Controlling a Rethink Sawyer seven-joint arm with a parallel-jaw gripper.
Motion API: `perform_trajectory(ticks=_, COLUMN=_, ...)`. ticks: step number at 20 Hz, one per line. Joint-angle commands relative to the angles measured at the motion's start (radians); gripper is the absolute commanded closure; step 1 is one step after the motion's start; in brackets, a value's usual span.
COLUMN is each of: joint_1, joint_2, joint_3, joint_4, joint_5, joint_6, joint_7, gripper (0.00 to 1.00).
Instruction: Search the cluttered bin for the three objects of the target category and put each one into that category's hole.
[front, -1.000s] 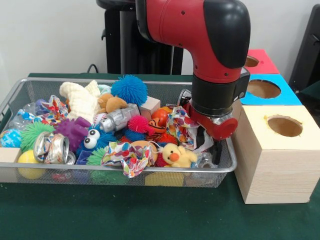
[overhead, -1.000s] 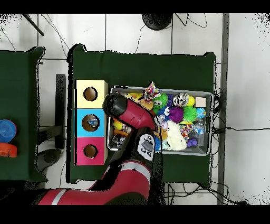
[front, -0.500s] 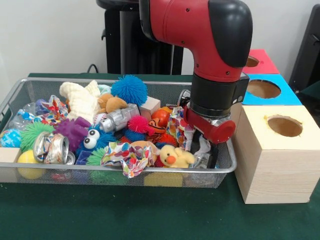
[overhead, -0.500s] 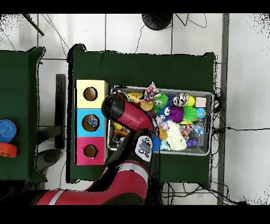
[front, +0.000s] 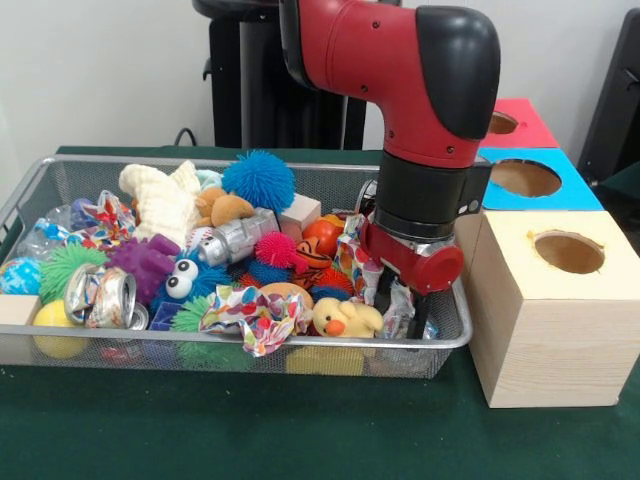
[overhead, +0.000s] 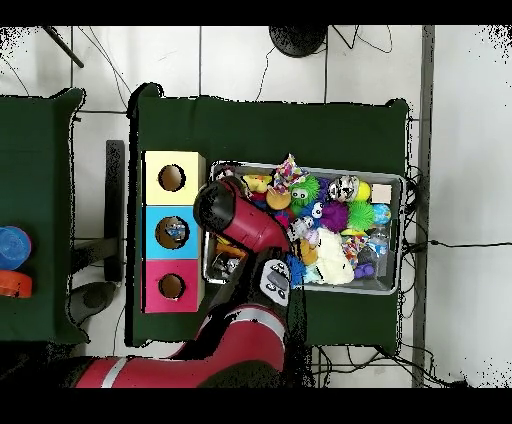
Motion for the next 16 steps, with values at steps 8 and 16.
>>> perform_trajectory(ticks=8, joint_1=-0.104, joint_2=-0.022, joint_3=0.256, joint_4=0.069, joint_5=0.05, joint_6=0.139, joint_7=0.153, gripper=0.0)
perform_trajectory(ticks=16, joint_1=-0.181, joint_2=-0.053, joint_3=0.348, joint_4=0.096, joint_5=0.036, joint_6=0.214, joint_7=0.123, gripper=0.0)
